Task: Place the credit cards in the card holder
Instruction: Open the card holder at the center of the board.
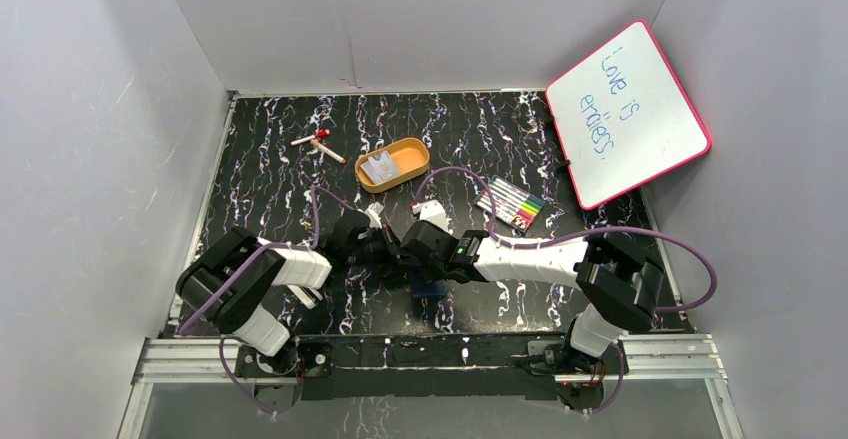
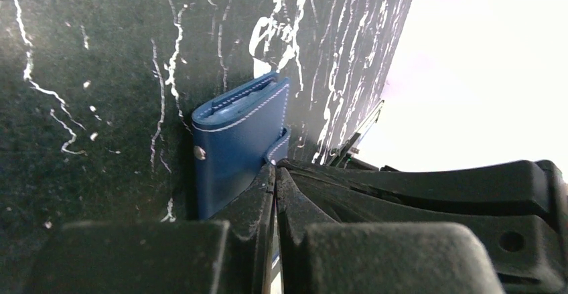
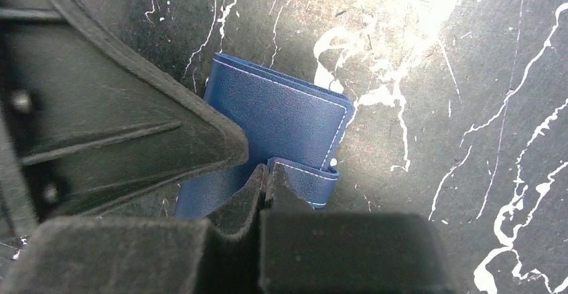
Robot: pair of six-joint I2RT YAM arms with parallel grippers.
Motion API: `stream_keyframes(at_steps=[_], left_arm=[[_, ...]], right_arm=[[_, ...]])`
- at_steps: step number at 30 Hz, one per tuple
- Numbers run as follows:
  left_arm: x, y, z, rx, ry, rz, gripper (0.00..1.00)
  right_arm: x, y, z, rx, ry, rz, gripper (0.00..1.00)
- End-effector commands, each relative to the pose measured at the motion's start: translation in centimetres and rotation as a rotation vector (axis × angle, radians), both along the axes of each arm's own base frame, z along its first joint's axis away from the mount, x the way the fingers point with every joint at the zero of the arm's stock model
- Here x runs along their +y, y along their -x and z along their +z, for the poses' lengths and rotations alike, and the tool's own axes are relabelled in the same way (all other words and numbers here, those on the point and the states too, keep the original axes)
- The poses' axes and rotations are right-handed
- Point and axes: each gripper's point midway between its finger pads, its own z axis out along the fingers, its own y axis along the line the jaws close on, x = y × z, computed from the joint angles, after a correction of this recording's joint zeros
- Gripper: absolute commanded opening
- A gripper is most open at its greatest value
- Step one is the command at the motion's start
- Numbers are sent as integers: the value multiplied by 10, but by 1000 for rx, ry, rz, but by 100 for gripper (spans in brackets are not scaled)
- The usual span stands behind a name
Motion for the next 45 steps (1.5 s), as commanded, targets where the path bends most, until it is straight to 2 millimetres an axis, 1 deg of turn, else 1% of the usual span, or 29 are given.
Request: stream_keyframes(at_steps=[1, 4, 8, 10, 12, 14, 16, 19, 22, 24, 27, 28, 29, 31, 34, 36, 38, 39, 42, 45], left_arm=[[-1, 10, -17, 50, -10, -34, 0], [6, 20, -43, 132, -58, -21, 0], [20, 26, -68, 189, -155, 7, 0], [27, 27, -75, 198, -202, 26, 0], [34, 25, -78, 187, -244, 42, 0], [40, 24, -81, 180, -284, 60, 0], [46, 23, -83, 176, -316, 77, 0], [48, 23, -85, 180, -330, 84, 0], [44, 21, -78, 154, -296, 83, 0], [41, 16, -67, 118, -276, 80, 0], [35, 8, -50, 63, -252, 67, 0], [34, 6, -44, 47, -248, 62, 3], [32, 3, -38, 32, -241, 58, 8], [28, -3, -24, -4, -232, 50, 20], [25, -12, -1, -67, -226, 46, 39], [27, -15, 11, -101, -235, 46, 49], [28, -15, 20, -132, -237, 42, 54], [29, -15, 24, -147, -236, 39, 57], [30, -12, 31, -173, -226, 23, 61], [30, -6, 29, -181, -208, 4, 63]], right_arm=[[7, -1, 7, -8, -50, -17, 0], [6, -1, 8, -9, -51, -19, 0], [2, -1, 13, -13, -58, -32, 0], [-3, -2, 19, -25, -62, -50, 0], [-10, -2, 28, -45, -76, -73, 0], [-20, -3, 33, -62, -77, -104, 0], [-31, -3, 34, -72, -71, -136, 0], [-41, 0, 33, -68, -71, -163, 0], [-52, 6, 28, -49, -62, -195, 0], [-64, 10, 23, -44, -55, -221, 0], [-77, 14, 21, -40, -68, -256, 0], [-79, 15, 22, -38, -79, -260, 0], [-79, 16, 26, -41, -100, -257, 0], [-75, 16, 38, -59, -161, -229, 0], [-63, 14, 65, -106, -261, -162, 0], [-52, 13, 85, -131, -317, -106, 0], [-39, 15, 100, -136, -360, -43, 0], [-32, 16, 104, -131, -373, -12, 0], [-17, 18, 107, -102, -389, 23, 0], [-6, 17, 104, -97, -412, 29, 0]])
